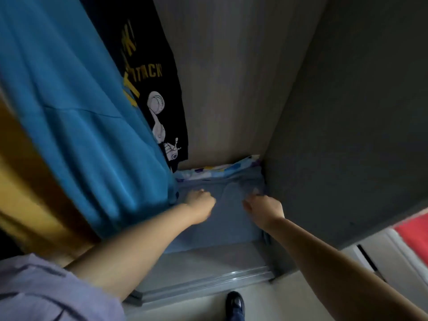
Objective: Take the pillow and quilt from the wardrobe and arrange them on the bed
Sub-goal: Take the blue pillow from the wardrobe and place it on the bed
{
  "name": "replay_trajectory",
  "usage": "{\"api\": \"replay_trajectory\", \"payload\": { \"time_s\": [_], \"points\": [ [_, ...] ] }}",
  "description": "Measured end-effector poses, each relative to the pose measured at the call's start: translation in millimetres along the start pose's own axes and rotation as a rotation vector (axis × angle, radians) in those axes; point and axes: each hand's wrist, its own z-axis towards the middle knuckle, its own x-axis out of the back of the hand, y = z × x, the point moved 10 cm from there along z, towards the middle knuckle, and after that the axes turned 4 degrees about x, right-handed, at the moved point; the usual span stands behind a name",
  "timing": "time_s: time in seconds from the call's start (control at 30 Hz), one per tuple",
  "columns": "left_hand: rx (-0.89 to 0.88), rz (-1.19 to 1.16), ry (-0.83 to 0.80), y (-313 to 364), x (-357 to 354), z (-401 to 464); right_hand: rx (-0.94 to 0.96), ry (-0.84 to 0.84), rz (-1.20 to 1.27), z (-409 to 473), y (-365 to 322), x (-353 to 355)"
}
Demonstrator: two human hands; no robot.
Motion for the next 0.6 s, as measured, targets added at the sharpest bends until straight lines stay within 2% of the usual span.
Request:
{"api": "replay_trajectory", "payload": {
  "time_s": [0.2, 0.37, 0.5, 0.6],
  "points": [
    [0.202, -0.276, -0.069, -29, -63, 98, 0.149, -0.153, -0.057, 105, 32, -71],
    [0.311, -0.267, -0.102, -54, -138, 180, 0.241, -0.202, -0.091, 197, 32, -153],
    [0.274, -0.190, -0.131, -65, -199, 233, 0.273, -0.197, -0.101, 254, 31, -205],
    [0.247, -0.152, -0.044, -80, -240, 289, 0.316, -0.162, -0.103, 307, 33, -253]
  ]
}}
